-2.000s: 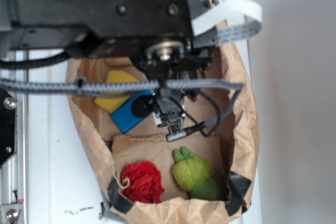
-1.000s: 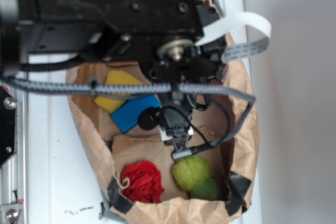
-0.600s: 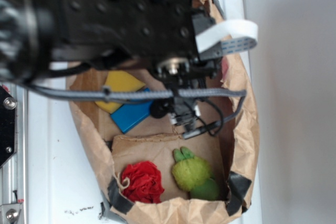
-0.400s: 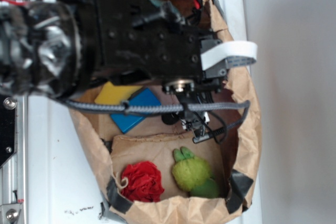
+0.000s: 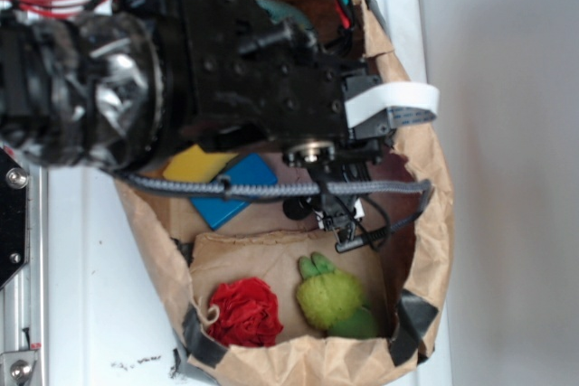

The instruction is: Grab the rock.

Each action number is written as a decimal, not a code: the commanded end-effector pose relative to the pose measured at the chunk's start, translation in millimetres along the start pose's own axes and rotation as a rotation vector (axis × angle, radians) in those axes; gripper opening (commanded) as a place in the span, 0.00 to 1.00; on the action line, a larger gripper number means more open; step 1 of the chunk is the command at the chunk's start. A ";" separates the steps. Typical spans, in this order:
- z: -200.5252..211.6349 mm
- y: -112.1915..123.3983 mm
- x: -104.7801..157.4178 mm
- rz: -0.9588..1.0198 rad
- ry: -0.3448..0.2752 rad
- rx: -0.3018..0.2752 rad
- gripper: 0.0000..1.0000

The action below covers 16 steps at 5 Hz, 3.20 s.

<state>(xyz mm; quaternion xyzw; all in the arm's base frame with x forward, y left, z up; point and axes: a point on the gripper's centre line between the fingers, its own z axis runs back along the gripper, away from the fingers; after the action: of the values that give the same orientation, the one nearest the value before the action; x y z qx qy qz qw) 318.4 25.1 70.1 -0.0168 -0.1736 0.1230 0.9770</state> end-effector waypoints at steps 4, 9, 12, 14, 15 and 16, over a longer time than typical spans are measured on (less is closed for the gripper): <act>-39.2 2.4 32.4 0.105 -0.093 0.111 1.00; -25.3 0.3 21.1 0.014 -0.106 0.096 0.00; 60.9 1.7 16.9 -0.073 0.076 -0.073 0.00; 104.8 2.7 15.3 -0.106 0.086 -0.099 0.00; 119.8 1.4 13.6 -0.130 0.076 -0.113 0.00; 128.8 0.4 9.7 -0.137 0.027 -0.081 0.00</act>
<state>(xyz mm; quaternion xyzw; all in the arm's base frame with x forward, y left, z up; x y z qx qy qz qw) 282.5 19.1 177.1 -0.0481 -0.1397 0.0418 0.9881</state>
